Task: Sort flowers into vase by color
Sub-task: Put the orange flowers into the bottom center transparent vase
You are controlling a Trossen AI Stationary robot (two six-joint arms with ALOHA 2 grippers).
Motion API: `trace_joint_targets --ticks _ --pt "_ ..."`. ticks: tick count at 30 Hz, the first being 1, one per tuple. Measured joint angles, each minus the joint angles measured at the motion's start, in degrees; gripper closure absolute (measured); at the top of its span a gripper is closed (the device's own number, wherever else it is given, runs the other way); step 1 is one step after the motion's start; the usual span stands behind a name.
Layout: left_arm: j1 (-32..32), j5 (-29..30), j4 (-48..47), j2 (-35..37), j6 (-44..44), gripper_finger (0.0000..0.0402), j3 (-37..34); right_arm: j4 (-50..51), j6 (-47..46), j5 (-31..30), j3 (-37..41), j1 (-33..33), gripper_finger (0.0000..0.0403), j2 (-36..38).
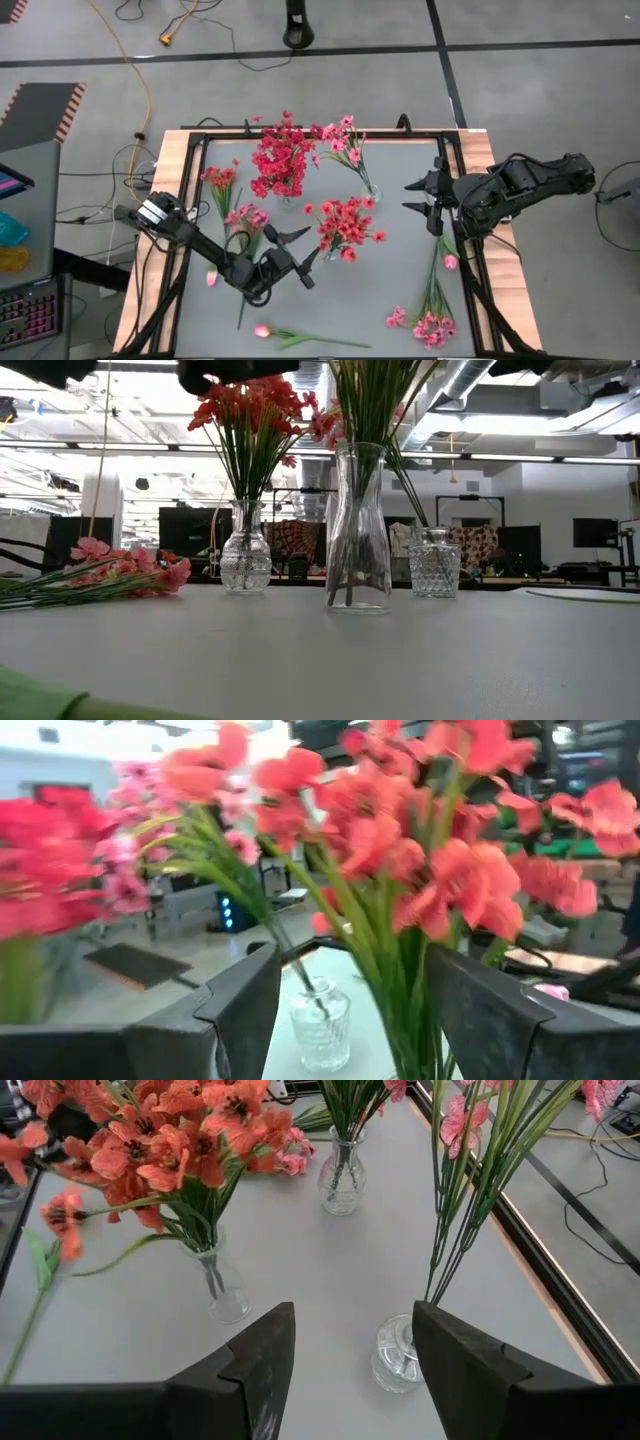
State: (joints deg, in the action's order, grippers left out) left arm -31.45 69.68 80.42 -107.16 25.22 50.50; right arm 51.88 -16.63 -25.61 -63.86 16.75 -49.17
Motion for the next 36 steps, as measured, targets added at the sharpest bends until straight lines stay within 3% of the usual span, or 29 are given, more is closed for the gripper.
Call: trace_joint_targets --ticks 7,11,20,25,36 --pt "-2.5 10.04 0.13 3.79 2.73 0.0166 0.0 -0.02 0.01 0.0 0.0 0.0 0.0173 0.0" --pt "-3.4 19.75 0.13 6.65 6.1 0.0166 -0.01 -0.02 0.01 0.0 0.0 -0.01 0.0173 0.0" --pt "-3.9 20.18 0.12 16.76 8.61 0.0166 -3.3 0.16 0.01 0.0 0.01 -0.01 0.0173 0.0" --pt "-3.35 20.26 0.07 24.49 4.45 0.0166 -12.13 0.35 0.01 0.0 0.02 -0.01 0.0173 -0.02" --pt "-2.4 20.45 0.08 46.16 -19.7 0.0166 -36.49 0.37 0.01 0.02 0.02 -0.01 0.0173 -0.02"
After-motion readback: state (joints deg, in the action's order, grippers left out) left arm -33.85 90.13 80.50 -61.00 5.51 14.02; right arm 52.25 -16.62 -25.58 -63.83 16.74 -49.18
